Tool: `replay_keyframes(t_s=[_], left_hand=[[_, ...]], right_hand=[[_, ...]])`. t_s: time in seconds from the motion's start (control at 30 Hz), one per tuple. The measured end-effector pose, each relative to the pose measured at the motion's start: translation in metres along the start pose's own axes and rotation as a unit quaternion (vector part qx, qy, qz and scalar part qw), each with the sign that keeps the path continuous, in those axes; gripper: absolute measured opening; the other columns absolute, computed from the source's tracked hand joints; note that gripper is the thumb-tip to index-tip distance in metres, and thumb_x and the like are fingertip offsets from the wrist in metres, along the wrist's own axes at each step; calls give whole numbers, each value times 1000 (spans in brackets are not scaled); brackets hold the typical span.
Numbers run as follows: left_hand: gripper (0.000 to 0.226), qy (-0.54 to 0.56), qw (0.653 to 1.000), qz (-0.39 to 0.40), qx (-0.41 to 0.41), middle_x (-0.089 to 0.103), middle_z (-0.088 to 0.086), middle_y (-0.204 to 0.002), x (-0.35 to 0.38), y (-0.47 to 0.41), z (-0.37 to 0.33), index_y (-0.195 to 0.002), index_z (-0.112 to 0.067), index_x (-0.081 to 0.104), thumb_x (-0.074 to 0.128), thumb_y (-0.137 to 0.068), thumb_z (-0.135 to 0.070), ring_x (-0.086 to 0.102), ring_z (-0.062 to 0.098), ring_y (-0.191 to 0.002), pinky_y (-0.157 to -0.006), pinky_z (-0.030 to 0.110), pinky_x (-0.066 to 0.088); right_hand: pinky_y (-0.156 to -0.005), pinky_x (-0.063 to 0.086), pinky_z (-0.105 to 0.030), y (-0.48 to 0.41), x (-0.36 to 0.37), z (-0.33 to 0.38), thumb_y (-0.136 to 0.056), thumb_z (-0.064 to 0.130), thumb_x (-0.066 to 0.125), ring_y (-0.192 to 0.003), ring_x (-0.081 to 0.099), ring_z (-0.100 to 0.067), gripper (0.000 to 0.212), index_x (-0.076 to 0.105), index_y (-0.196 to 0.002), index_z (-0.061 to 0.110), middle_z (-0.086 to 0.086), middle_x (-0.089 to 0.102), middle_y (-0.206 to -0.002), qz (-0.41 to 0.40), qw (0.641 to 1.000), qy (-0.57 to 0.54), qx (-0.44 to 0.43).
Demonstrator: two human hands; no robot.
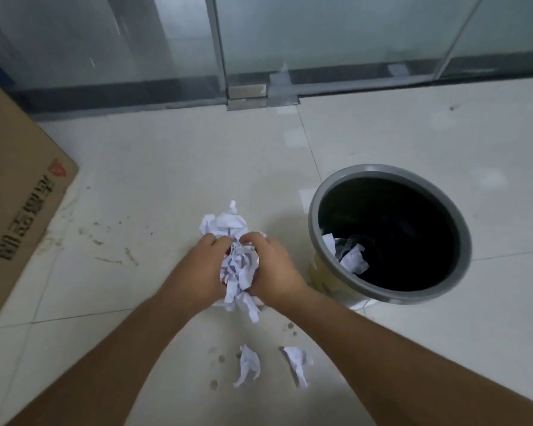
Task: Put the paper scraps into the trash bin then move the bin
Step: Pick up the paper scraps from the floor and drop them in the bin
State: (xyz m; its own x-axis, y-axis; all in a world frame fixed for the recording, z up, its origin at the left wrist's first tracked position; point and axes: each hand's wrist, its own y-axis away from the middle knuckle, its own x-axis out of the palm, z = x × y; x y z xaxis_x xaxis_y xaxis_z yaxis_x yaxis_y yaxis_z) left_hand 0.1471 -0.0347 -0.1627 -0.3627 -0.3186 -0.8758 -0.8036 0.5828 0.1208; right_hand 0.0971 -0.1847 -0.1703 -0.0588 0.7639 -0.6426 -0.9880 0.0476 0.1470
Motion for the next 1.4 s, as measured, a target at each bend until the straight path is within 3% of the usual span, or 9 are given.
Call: replay_keyframes(t_s=[0.23,0.53,0.7,0.83,0.97,1.07,1.2,1.27,1.4], left_hand=[[38,-54,992,-57,99,52,4,-88,-119,-77,-131,-72,-30,37,74,-70,-25,57,27,-75,-58,34,42],[37,-34,988,-19,149,50,2,-107,-37,-113,-252,-104,-22,49,72,-77,-13,57,21,-85,-69,39,57],[42,-67,988,-4,139,42,-2,-97,-6,-112,-248,-115,-16,53,70,-77,-10,45,16,-77,-49,18,25],[43,-61,991,80,89,49,4,-120,7,-109,-233,-107,-18,51,77,-74,-19,55,22,-92,-62,29,42],[91,12,988,140,67,41,1,-144,3,-106,-219,-144,-24,43,90,-66,-26,62,26,-111,-86,37,56],[85,37,989,106,99,48,1,-145,-10,-103,-213,-145,-24,47,87,-70,-24,58,22,-120,-97,36,52],[29,159,986,-37,34,74,-4,-103,-38,-103,-171,-109,-24,72,77,-81,-22,69,9,-81,-80,32,58],[19,168,979,-111,-38,76,-2,-93,-46,-100,-126,-101,-20,74,74,-82,-20,70,16,-79,-82,33,58],[47,59,987,-17,-150,65,9,-128,-22,-76,-30,-127,-17,64,75,-81,-23,63,25,-111,-97,37,50]], right_hand=[[-66,33,-14,-9,-173,53,-76,28,71,-82,49,-12,52,49,-122,20,-3,57,-105,-130,989,43,-58],[-64,30,-21,70,-265,-30,-74,17,71,-90,54,-22,41,57,-112,12,-6,62,-95,-205,969,139,6],[-61,30,-18,78,-247,-60,-69,14,74,-86,54,-23,43,59,-110,10,7,53,-82,-202,971,129,14],[-72,35,-19,76,-243,-87,-65,10,79,-94,58,-27,66,52,-126,14,2,55,-99,-164,972,155,71],[-74,46,-25,71,-248,-102,-58,7,79,-94,60,-24,87,44,-136,18,-10,53,-111,-119,968,165,150],[-76,43,-25,64,-249,-93,-58,8,76,-97,57,-24,81,49,-133,20,-9,54,-112,-119,960,206,146],[-79,44,-23,48,-220,-46,-71,12,70,-92,58,-15,54,56,-122,20,0,56,-108,-212,962,168,42],[-76,48,-21,41,-183,-13,-75,17,69,-84,51,-3,46,56,-118,24,8,56,-103,-213,965,140,-61],[-63,48,-29,42,-95,19,-78,19,68,-76,46,-5,32,60,-109,23,6,59,-96,-19,959,131,-252]])
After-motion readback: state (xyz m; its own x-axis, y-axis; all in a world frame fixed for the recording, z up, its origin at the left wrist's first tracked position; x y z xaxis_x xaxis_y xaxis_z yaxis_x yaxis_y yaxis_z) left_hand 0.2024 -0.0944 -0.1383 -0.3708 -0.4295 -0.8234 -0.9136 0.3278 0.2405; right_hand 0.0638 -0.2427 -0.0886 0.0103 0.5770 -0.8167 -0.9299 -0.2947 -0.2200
